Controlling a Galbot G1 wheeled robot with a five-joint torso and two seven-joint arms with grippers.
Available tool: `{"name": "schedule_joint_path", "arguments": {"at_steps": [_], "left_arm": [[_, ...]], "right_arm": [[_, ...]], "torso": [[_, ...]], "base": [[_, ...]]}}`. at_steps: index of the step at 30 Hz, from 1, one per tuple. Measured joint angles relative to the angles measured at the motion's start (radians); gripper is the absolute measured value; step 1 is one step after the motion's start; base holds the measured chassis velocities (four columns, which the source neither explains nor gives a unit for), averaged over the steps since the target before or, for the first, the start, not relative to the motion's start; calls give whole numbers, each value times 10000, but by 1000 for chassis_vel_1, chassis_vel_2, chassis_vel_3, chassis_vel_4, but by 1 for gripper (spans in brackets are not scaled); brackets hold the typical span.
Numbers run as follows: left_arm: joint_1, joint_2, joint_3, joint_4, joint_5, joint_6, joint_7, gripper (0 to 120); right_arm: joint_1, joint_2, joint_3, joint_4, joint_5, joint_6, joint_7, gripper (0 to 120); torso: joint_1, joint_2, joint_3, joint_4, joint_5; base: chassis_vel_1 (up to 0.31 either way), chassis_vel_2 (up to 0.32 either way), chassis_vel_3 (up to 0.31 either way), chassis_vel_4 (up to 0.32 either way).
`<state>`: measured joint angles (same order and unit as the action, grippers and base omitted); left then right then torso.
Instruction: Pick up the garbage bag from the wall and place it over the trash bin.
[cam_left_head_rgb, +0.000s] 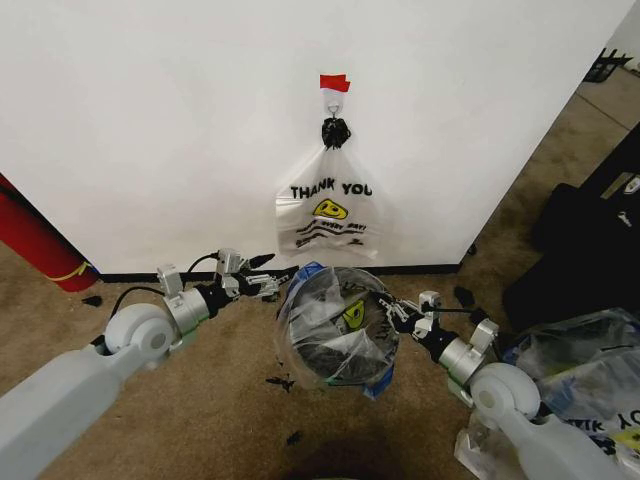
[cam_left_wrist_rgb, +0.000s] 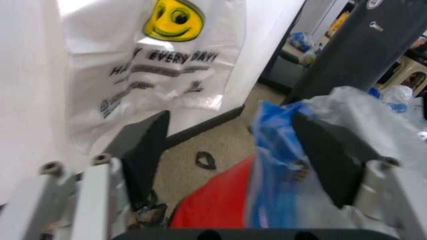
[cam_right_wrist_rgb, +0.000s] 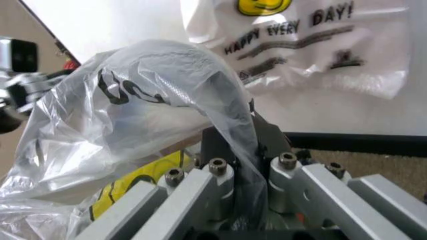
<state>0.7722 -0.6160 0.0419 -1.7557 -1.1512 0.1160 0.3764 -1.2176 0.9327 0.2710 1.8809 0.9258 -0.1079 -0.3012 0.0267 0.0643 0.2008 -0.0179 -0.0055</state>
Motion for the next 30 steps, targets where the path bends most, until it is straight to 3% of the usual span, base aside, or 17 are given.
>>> {"name": "schedule_joint_path", "arguments": {"at_steps": [7, 10, 20, 23, 27, 30], "left_arm": [[-379, -238, 383, 500, 48, 261, 305, 46], [-445, -361, 461, 605, 91, 293, 310, 40], [-662, -452, 613, 759, -146, 411, 318, 1], [-605, -451, 474, 755, -378, 458, 284, 0], [-342, -318, 93, 388, -1238, 721, 134, 16], [-253, -277, 72, 118, -1292, 844, 62, 26]], "right_arm": [[51, -56, 5, 20, -22, 51, -50, 1], [70, -58, -11, 9, -39, 58, -52, 1], [68, -73, -12, 3, -122, 63, -14, 1], [59, -88, -10, 7, -136, 62, -7, 1], [87, -129, -6, -27, -165, 76, -7, 1], [102, -122, -11, -25, -166, 77, -12, 1]], "torso": [[0, 0, 0, -1, 1], [0, 0, 0, -2, 0], [0, 0, 0, -3, 1], [-1, 0, -1, -3, 2], [-1, 0, -1, -1, 4], [-2, 0, -1, -2, 1]], "base": [[0, 0, 0, 0], [0, 0, 0, 0], [0, 0, 0, 0], [0, 0, 0, 0], [0, 0, 0, 0], [0, 0, 0, 0]]}}
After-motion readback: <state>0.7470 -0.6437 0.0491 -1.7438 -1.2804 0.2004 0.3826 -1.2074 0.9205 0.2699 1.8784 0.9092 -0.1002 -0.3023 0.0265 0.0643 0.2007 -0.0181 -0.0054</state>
